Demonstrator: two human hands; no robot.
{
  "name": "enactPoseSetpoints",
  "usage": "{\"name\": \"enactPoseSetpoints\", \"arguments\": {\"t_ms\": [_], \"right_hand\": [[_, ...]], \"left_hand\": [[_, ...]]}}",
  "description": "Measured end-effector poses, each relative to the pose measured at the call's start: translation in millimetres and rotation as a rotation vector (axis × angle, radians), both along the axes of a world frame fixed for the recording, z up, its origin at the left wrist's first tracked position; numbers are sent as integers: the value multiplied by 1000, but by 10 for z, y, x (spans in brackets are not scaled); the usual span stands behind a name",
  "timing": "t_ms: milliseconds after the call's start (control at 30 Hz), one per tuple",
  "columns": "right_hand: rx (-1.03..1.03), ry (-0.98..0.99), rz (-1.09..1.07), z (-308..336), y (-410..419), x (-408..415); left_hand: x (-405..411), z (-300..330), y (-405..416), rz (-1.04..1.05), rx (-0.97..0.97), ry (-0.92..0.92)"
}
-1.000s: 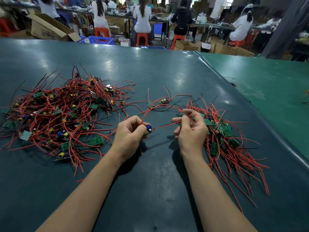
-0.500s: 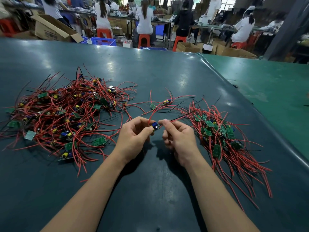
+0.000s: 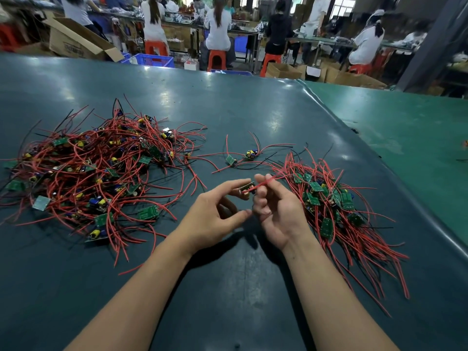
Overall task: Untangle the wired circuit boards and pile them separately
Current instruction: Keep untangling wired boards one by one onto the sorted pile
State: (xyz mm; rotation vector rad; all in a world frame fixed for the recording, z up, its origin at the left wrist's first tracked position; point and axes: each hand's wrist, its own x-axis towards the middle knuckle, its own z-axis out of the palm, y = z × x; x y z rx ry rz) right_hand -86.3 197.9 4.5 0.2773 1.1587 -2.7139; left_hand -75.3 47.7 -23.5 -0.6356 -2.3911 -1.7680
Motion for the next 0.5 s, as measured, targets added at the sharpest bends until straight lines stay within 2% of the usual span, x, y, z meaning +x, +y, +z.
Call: {"name": "enactPoseSetpoints", "arguments": {"t_ms": [67,133,333,433,500], "right_hand": [[39,-27,43,-5,1,5],[177,4,31,-29,-16,4],[419,179,15,-82,-105,39],[520,256,18,-92,-125,87],[506,306,25,-89,-121,115]], "left_hand": [[-7,-23,-3,53,-44,60],[-5,-18,0,131,-51,125],[14,21,31,276,188,199],[2,18,2,487,136,308],[-9,8,-7,548,65,354]]}}
